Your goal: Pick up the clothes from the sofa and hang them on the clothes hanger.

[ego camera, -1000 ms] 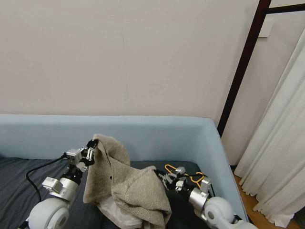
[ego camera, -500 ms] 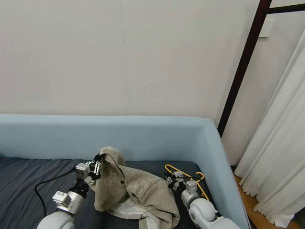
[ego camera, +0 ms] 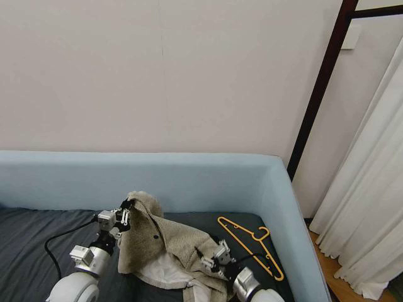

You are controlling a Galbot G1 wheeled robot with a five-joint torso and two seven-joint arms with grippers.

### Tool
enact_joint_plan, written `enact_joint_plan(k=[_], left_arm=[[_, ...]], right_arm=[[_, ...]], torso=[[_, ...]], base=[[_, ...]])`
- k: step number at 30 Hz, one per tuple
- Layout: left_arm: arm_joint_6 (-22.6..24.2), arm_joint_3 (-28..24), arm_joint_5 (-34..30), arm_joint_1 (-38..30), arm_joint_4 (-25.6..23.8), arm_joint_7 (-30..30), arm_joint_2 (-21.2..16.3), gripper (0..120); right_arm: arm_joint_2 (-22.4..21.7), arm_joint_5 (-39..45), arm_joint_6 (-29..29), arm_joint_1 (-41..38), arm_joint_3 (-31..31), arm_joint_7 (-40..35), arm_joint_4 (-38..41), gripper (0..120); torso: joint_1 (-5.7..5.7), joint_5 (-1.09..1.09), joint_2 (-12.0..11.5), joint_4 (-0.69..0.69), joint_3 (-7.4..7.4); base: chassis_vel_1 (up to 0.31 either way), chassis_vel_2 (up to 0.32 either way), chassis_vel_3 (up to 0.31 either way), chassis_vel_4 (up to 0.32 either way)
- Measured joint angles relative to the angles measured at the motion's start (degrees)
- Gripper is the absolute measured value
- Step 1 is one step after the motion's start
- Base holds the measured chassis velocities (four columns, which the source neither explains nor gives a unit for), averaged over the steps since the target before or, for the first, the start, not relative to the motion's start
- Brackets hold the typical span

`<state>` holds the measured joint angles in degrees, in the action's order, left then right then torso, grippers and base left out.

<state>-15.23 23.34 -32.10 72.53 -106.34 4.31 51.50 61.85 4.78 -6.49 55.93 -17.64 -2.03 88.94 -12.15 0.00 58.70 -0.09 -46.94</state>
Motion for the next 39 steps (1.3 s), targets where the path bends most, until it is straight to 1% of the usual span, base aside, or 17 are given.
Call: enact_joint_plan(k=[3, 4, 6, 7, 9, 17, 21, 22, 26, 27, 30, 31, 32, 35, 36, 37, 39], left_arm=[[0.28, 0.18, -0.21, 0.05, -0.70, 0.10, -0.01, 0], [0.43, 0.37, -0.38, 0.17, -1.13, 0.17, -0.02, 0], [0.67, 0.77, -0.65, 0.40, -1.69, 0.27, -0.03, 0], [0.67, 0.77, -0.65, 0.40, -1.69, 0.27, -0.03, 0], [0.77, 1.05, -0.81, 0.49, -1.87, 0.34, -0.03, 0], [1.06, 1.14, -1.02, 0.35, -1.95, 0.57, 0.17, 0], [1.27, 1.00, -1.22, -0.12, -1.77, 0.74, 0.34, 0], [1.27, 1.00, -1.22, -0.12, -1.77, 0.74, 0.34, 0], [1.29, 0.84, -1.32, -0.49, -1.18, 0.78, 0.37, 0], [1.29, 0.84, -1.32, -0.49, -1.18, 0.78, 0.37, 0], [1.29, 0.76, -1.43, -0.71, -1.01, 0.78, 0.34, 0], [1.29, 0.73, -1.49, -0.83, -0.90, 0.78, 0.27, 0], [1.29, 0.73, -1.49, -0.83, -0.90, 0.78, 0.27, 0], [1.29, 0.69, -1.67, -1.15, -0.65, 0.78, 0.21, 0], [1.28, 0.67, -1.75, -1.32, -0.55, 0.78, 0.21, 0], [1.28, 0.67, -1.75, -1.32, -0.55, 0.78, 0.21, 0], [1.26, 0.58, -1.78, -1.49, -0.43, 0.77, 0.25, 0]], right_arm=[[0.75, -2.45, 1.11, -0.64, -1.60, -1.27, -0.97, 97], [1.24, -4.49, 2.82, -1.04, -2.58, -3.17, -1.33, 99], [1.95, -7.62, 6.67, -1.70, -4.32, -7.78, -1.50, 100], [1.95, -7.62, 6.67, -1.70, -4.32, -7.78, -1.50, 100], [2.84, -8.67, 9.00, -2.03, -6.27, -12.25, -1.58, 100], [5.99, -11.89, 12.71, -2.52, -9.34, -21.53, -4.26, 99], [7.76, -14.60, 14.51, -2.20, -11.08, -24.80, -5.42, 86], [7.76, -14.60, 14.51, -2.20, -11.08, -24.80, -5.42, 86], [10.37, -14.85, 15.48, -1.91, -11.80, -27.22, -7.56, 67], [10.37, -14.85, 15.48, -1.91, -11.80, -27.22, -7.56, 67], [11.46, -14.81, 15.49, -2.19, -11.59, -28.08, -8.60, 56], [11.57, -14.79, 15.63, -2.24, -11.48, -28.51, -8.64, 50], [11.57, -14.79, 15.63, -2.24, -11.48, -28.51, -8.64, 50], [10.98, -14.76, 15.94, -1.99, -11.09, -29.11, -8.14, 36], [10.37, -14.63, 15.63, -1.64, -10.76, -29.13, -7.68, 29], [10.37, -14.63, 15.63, -1.64, -10.76, -29.13, -7.68, 29], [9.50, -14.28, 14.14, -1.02, -9.93, -28.47, -6.55, 20]], torso=[[0.00, 0.01, 0.00, 0.00, 0.00], [0.00, 0.00, -0.01, 0.01, 0.00], [0.00, 0.01, 0.00, 0.01, 0.00], [0.00, 0.01, 0.00, 0.01, 0.00], [0.00, 0.01, 0.00, 0.00, 0.00], [0.00, 0.01, 0.00, 0.00, 0.00], [0.00, 0.01, 0.00, 0.00, 0.00], [0.00, 0.01, 0.00, 0.00, 0.00], [0.00, 0.01, -0.01, 0.00, 0.00], [0.00, 0.01, -0.01, 0.00, 0.00], [0.00, 0.01, 0.00, 0.00, 0.00], [0.00, 0.01, 0.00, 0.00, 0.00], [0.00, 0.01, 0.00, 0.00, 0.00], [0.00, 0.01, 0.00, 0.01, 0.00], [0.00, 0.01, 0.00, 0.00, 0.00], [0.00, 0.01, 0.00, 0.00, 0.00], [0.00, 0.00, 0.00, 0.00, 0.00]], base=[[0.000, 0.000, 0.000, 0.000], [0.000, 0.000, 0.000, 0.000], [0.000, 0.000, 0.000, 0.000], [0.000, 0.000, 0.000, 0.000], [0.000, 0.000, 0.000, 0.000], [0.000, 0.000, 0.000, 0.000], [0.000, 0.000, 0.000, 0.000], [0.000, 0.000, 0.000, 0.000], [0.000, 0.000, 0.000, 0.000], [0.000, 0.000, 0.000, 0.000], [0.000, 0.000, 0.000, 0.000], [0.000, 0.000, 0.000, 0.000], [0.000, 0.000, 0.000, 0.000], [0.000, 0.000, 0.000, 0.000], [0.000, 0.000, 0.000, 0.000], [0.000, 0.000, 0.000, 0.000], [0.000, 0.000, 0.000, 0.000]])
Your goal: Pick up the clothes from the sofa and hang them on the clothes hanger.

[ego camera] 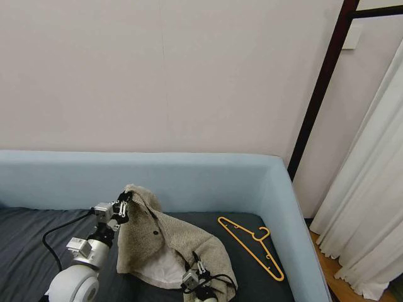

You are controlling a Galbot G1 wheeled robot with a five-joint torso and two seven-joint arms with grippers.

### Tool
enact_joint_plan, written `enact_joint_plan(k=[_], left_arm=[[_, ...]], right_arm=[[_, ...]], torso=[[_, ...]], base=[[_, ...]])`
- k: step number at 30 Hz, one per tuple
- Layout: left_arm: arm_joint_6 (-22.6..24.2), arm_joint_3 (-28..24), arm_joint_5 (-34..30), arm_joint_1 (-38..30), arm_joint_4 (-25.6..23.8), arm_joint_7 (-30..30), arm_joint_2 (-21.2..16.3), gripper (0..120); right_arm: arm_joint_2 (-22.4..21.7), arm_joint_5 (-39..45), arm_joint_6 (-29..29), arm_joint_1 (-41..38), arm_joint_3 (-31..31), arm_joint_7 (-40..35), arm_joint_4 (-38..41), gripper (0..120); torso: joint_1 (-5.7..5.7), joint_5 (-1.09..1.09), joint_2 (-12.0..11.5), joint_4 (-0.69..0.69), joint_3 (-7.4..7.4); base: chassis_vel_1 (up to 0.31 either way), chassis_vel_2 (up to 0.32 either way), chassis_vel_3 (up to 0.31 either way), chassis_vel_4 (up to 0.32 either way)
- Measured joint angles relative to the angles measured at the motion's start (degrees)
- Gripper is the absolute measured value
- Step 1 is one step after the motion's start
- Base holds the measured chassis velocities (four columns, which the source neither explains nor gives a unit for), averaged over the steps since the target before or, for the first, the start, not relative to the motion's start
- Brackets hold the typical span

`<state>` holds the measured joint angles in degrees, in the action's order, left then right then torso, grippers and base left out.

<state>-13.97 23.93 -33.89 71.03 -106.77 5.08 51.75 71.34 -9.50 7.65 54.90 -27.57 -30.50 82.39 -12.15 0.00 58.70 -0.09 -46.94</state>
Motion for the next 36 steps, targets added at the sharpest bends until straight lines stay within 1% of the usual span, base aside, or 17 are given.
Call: enact_joint_plan(k=[3, 4, 6, 8, 9, 13, 14, 15, 17, 19, 20, 24, 25, 26, 27, 30, 36], left_arm=[[-0.05, -0.18, -0.01, -0.21, 0.21, -0.01, 0.00, 0], [-0.05, -0.18, -0.01, -0.21, 0.21, -0.01, 0.00, 0], [-0.11, -0.21, -0.01, -0.28, 0.25, -0.01, -0.05, 0], [-0.21, -0.21, -0.01, -0.28, 0.25, -0.01, -0.14, 0], [-0.21, -0.21, -0.01, -0.28, 0.25, -0.01, -0.14, 0], [-0.28, -0.01, -0.06, -0.14, 0.02, -0.03, -0.44, 0], [-0.28, -0.01, -0.06, -0.14, 0.02, -0.03, -0.44, 0], [-0.30, 0.10, -0.08, -0.03, -0.11, -0.03, -0.51, 0], [-0.36, 0.39, -0.12, 0.30, -0.41, -0.04, -0.53, 0], [-0.44, 0.70, -0.15, 0.67, -0.63, -0.03, -0.57, 0], [-0.44, 0.70, -0.15, 0.67, -0.63, -0.03, -0.57, 0], [-0.49, 1.24, -0.26, 1.02, -0.79, -0.04, -0.92, 0], [-0.49, 1.24, -0.26, 1.02, -0.79, -0.04, -0.92, 0], [-0.50, 1.37, -0.35, 1.03, -0.89, -0.03, -1.00, 0], [-0.50, 1.50, -0.50, 1.02, -1.07, -0.04, -1.09, 0], [-0.50, 2.08, -1.36, 0.68, -2.01, 0.10, -1.38, 0], [-0.23, 3.82, -3.42, 0.52, -5.60, 0.86, -2.91, 0]], right_arm=[[-1.82, 2.44, -3.22, 0.68, 1.92, 3.50, 2.59, 9], [-1.82, 2.44, -3.22, 0.68, 1.92, 3.50, 2.59, 9], [-3.60, 7.52, -5.60, 0.83, 3.06, 7.86, 5.24, 1], [-4.98, 14.23, -7.76, 0.65, 4.28, 13.60, 7.17, 0], [-4.98, 14.23, -7.76, 0.65, 4.28, 13.60, 7.17, 0], [-7.15, 32.78, -11.86, -1.57, 8.67, 28.87, 9.29, 0], [-7.15, 32.78, -11.86, -1.57, 8.67, 28.87, 9.29, 0], [-7.68, 37.83, -11.87, -2.33, 9.99, 33.03, 9.55, 0], [-8.71, 48.81, -10.25, -3.85, 13.02, 43.68, 9.74, 0], [-9.16, 56.29, -7.83, -4.80, 16.10, 54.06, 8.64, 0], [-9.16, 56.29, -7.83, -4.80, 16.10, 54.06, 8.64, 0], [-9.76, 64.29, -1.01, -6.08, 21.86, 80.68, 4.30, 0], [-9.76, 64.29, -1.01, -6.08, 21.86, 80.68, 4.30, 0], [-9.91, 64.76, 0.52, -6.35, 22.97, 87.50, 3.32, 0], [-10.03, 64.82, 1.47, -6.64, 23.73, 92.28, 2.69, 0], [-10.24, 65.36, 3.00, -8.17, 24.85, 99.35, 2.04, 0], [-10.43, 69.46, 4.30, -12.74, 25.12, 100.71, 1.82, 0]], torso=[[0.00, 0.00, 0.00, 0.00, 0.00], [0.00, 0.00, 0.00, 0.00, 0.00], [0.00, 0.00, 0.00, 0.00, 0.00], [0.00, 0.00, 0.00, 0.00, 0.00], [0.00, 0.00, 0.00, 0.00, 0.00], [0.00, -0.01, 0.00, 0.01, 0.00], [0.00, -0.01, 0.00, 0.01, 0.00], [0.00, -0.01, 0.00, 0.01, 0.00], [0.00, -0.01, 0.00, 0.01, 0.00], [0.00, 0.00, 0.00, 0.01, 0.00], [0.00, 0.00, 0.00, 0.01, 0.00], [0.00, -0.01, 0.00, 0.01, 0.00], [0.00, -0.01, 0.00, 0.01, 0.00], [0.00, -0.01, 0.00, 0.00, 0.00], [0.00, -0.01, 0.00, 0.00, 0.00], [0.00, 0.00, 0.00, 0.00, 0.00], [0.00, 0.00, 0.00, 0.00, 0.00]], base=[[0.000, 0.000, 0.000, 0.000], [0.000, 0.000, 0.000, 0.000], [0.000, 0.000, 0.000, 0.000], [0.000, 0.000, 0.000, 0.000], [0.000, 0.000, 0.000, 0.000], [0.000, 0.000, 0.000, 0.000], [0.000, 0.000, 0.000, 0.000], [0.000, 0.000, 0.000, 0.000], [0.000, 0.000, 0.000, 0.000], [0.000, 0.000, 0.000, 0.000], [0.000, 0.000, 0.000, 0.000], [0.000, 0.000, 0.000, 0.000], [0.000, 0.000, 0.000, 0.000], [0.000, 0.000, 0.000, 0.000], [0.000, 0.000, 0.000, 0.000], [0.000, 0.000, 0.000, 0.000], [0.000, 0.000, 0.000, 0.000]])
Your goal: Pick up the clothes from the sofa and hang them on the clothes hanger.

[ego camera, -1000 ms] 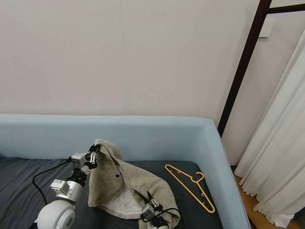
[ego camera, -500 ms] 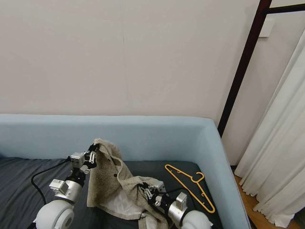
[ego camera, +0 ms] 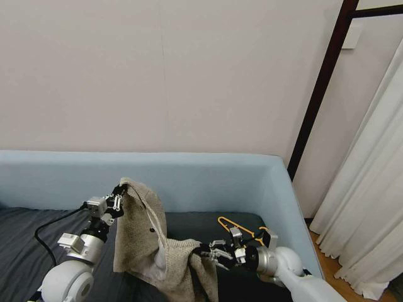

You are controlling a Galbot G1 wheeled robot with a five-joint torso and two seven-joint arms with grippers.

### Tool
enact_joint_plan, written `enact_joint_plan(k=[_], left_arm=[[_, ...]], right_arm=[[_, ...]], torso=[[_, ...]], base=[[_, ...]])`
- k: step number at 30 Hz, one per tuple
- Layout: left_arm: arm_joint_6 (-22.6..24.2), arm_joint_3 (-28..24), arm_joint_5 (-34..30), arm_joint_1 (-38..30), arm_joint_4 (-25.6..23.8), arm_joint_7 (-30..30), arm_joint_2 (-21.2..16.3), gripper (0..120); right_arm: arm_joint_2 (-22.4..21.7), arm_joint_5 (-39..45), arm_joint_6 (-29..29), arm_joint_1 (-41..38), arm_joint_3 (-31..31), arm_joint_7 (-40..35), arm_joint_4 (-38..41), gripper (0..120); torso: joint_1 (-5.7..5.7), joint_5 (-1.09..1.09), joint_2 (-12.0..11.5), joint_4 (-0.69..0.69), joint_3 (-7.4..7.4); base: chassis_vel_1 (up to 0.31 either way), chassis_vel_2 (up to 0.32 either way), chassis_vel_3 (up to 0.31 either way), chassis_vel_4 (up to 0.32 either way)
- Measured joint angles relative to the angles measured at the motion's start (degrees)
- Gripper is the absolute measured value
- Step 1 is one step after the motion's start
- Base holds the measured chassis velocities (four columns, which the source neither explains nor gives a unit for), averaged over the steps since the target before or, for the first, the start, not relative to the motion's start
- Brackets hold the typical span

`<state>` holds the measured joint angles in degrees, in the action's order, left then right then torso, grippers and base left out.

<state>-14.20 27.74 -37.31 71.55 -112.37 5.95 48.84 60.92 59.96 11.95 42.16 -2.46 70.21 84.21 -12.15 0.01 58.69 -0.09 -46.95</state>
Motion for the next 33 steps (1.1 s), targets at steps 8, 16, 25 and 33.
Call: enact_joint_plan(k=[8, 16, 25, 33], left_arm=[[0.60, 2.81, 0.45, 4.79, -4.08, 0.14, -0.17, 0], [0.23, -0.96, 4.29, 5.70, -0.66, -0.67, 4.61, 0], [-0.83, -4.27, 8.20, 5.59, 2.52, -1.17, 9.03, 0], [-1.53, -4.63, 8.61, 5.45, 4.12, -1.39, 9.25, 0]], right_arm=[[1.55, -3.97, 0.00, -1.86, -4.23, -4.72, -3.41, 0], [3.91, -15.30, -4.64, -0.37, -4.54, -12.91, -12.41, 0], [6.23, -24.24, -16.16, -1.60, -6.62, -42.02, -18.62, 4], [7.37, -31.46, -24.21, -2.92, -10.03, -55.49, -18.12, 33]], torso=[[0.01, -0.01, 0.00, 0.02, 0.01], [0.01, -0.01, 0.01, 0.00, 0.01], [0.01, -0.01, 0.00, -0.01, 0.00], [0.01, 0.00, 0.00, 0.01, 0.01]], base=[[0.000, 0.000, 0.000, 0.000], [0.000, 0.000, 0.000, 0.000], [0.000, 0.000, 0.000, 0.000], [0.000, 0.000, 0.000, 0.000]])
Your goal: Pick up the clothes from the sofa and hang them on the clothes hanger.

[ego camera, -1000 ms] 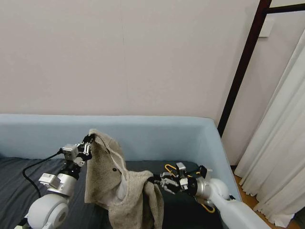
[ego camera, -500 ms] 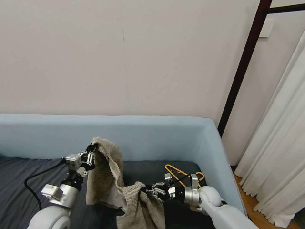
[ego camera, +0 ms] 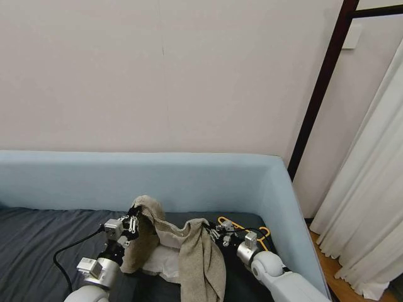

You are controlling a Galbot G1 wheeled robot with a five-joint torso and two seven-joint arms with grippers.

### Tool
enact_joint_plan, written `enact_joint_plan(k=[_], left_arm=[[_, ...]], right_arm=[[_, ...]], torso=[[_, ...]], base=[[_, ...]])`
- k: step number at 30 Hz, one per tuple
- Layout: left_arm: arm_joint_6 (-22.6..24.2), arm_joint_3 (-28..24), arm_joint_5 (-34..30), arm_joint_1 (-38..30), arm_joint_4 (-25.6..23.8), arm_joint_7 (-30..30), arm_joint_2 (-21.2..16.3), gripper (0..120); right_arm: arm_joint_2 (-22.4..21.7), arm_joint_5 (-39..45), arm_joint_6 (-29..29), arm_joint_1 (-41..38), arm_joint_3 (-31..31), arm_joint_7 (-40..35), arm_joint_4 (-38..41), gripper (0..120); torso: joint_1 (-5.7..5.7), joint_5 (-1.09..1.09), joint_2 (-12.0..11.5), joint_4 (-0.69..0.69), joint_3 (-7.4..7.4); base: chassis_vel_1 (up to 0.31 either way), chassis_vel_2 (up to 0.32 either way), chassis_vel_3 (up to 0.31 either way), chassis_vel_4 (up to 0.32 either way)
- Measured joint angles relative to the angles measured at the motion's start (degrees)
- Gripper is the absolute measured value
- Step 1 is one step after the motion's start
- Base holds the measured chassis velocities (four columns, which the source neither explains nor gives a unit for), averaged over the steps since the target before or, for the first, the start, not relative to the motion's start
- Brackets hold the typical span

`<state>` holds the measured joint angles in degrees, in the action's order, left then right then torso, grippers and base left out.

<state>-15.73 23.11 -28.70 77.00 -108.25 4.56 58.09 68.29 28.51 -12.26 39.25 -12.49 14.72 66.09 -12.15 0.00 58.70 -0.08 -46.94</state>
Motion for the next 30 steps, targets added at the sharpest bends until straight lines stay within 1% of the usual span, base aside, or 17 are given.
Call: enact_joint_plan(k=[3, 4, 6, 7, 8, 9, 11, 12, 13, 14, 15, 16, 18, 19, 22, 25, 30], left_arm=[[-0.11, 0.01, 0.01, -0.40, 0.93, -0.05, 0.00, 0], [-0.11, 0.01, 0.01, -0.40, 0.93, -0.05, 0.00, 0], [-0.13, 0.07, -0.10, -0.98, 1.75, -0.01, 0.09, 0], [-0.13, 0.12, -0.22, -1.34, 2.14, 0.11, 0.17, 0], [-0.13, 0.15, -0.29, -1.61, 2.38, 0.20, 0.22, 0], [-0.13, 0.15, -0.29, -1.61, 2.38, 0.20, 0.22, 0], [-0.08, 0.18, -0.37, -2.15, 2.70, 0.34, 0.36, 0], [-0.08, 0.18, -0.37, -2.15, 2.70, 0.34, 0.36, 0], [0.12, 0.18, -0.37, -2.32, 2.68, 0.35, 0.59, 0], [0.21, 0.16, -0.33, -2.32, 2.58, 0.35, 0.74, 0], [0.21, 0.16, -0.33, -2.32, 2.58, 0.35, 0.74, 0], [0.34, 0.06, -0.27, -2.33, 2.39, 0.34, 0.99, 0], [0.41, -0.13, -0.20, -2.33, 2.14, 0.32, 1.50, 0], [0.46, -0.26, -0.17, -2.34, 2.03, 0.31, 1.83, 0], [0.57, -0.34, -0.14, -2.57, 1.84, 0.30, 2.46, 0], [0.75, -0.33, -0.18, -3.09, 1.93, 0.30, 2.86, 0], [0.89, -0.26, -0.55, -4.67, 3.30, 0.43, 3.02, 0]], right_arm=[[-0.44, -7.62, -0.73, 0.76, -0.39, -4.39, 0.64, 46], [-0.44, -7.62, -0.73, 0.76, -0.39, -4.39, 0.64, 46], [-0.97, -9.37, 0.05, 1.62, -0.31, -9.41, 2.36, 54], [-1.42, -8.61, 0.81, 2.20, -0.22, -12.22, 4.16, 61], [-1.78, -7.30, 1.32, 2.68, -0.08, -13.83, 5.64, 65], [-1.78, -7.30, 1.32, 2.68, -0.08, -13.83, 5.64, 65], [-2.94, -3.55, 2.22, 4.22, 0.50, -16.77, 10.18, 73], [-2.94, -3.55, 2.22, 4.22, 0.50, -16.77, 10.18, 73], [-4.10, -1.03, 2.45, 5.44, 1.20, -18.47, 14.15, 83], [-4.64, -0.29, 2.64, 5.79, 1.37, -19.07, 15.60, 86], [-4.64, -0.29, 2.64, 5.79, 1.37, -19.07, 15.60, 86], [-5.40, 0.23, 2.91, 6.08, 1.44, -19.36, 17.17, 91], [-6.49, 0.28, 3.05, 5.77, 1.20, -17.79, 17.26, 98], [-6.83, -0.19, 2.78, 5.08, 0.74, -16.28, 15.81, 99], [-6.80, -1.21, 1.98, 4.07, -0.10, -16.27, 13.24, 100], [-6.91, -0.56, 2.03, 4.22, -0.95, -17.23, 13.88, 100], [-9.64, 0.42, 4.18, 8.74, -6.45, -18.58, 24.53, 100]], torso=[[0.00, 0.00, 0.00, 0.00, 0.00], [0.00, 0.00, 0.00, 0.00, 0.00], [0.00, 0.00, 0.00, -0.01, 0.00], [0.00, 0.00, 0.00, -0.01, 0.00], [0.00, 0.00, 0.00, -0.01, 0.00], [0.00, 0.00, 0.00, -0.01, 0.00], [0.00, 0.00, 0.00, -0.02, 0.00], [0.00, 0.00, 0.00, -0.02, 0.00], [0.00, 0.00, 0.00, -0.02, 0.00], [0.00, 0.00, 0.00, -0.01, 0.00], [0.00, 0.00, 0.00, -0.01, 0.00], [0.00, 0.00, 0.00, -0.01, 0.00], [0.00, 0.00, 0.00, -0.01, 0.00], [0.00, 0.00, 0.00, -0.01, 0.00], [0.00, 0.00, 0.00, 0.00, 0.00], [-0.01, -0.01, 0.00, 0.00, 0.00], [0.00, 0.01, 0.00, -0.02, 0.00]], base=[[0.000, 0.000, 0.000, 0.000], [0.000, 0.000, 0.000, 0.000], [0.000, 0.000, 0.000, 0.000], [0.000, 0.000, 0.000, 0.000], [0.000, 0.000, 0.000, 0.000], [0.000, 0.000, 0.000, 0.000], [0.000, 0.000, 0.000, 0.000], [0.000, 0.000, 0.000, 0.000], [0.000, 0.000, 0.000, 0.000], [0.000, 0.000, 0.000, 0.000], [0.000, 0.000, 0.000, 0.000], [0.000, 0.000, 0.000, 0.000], [0.000, 0.000, 0.000, 0.000], [0.000, 0.000, 0.000, 0.000], [0.000, 0.000, 0.000, 0.000], [0.000, 0.000, 0.000, 0.000], [0.000, 0.000, 0.000, 0.000]])
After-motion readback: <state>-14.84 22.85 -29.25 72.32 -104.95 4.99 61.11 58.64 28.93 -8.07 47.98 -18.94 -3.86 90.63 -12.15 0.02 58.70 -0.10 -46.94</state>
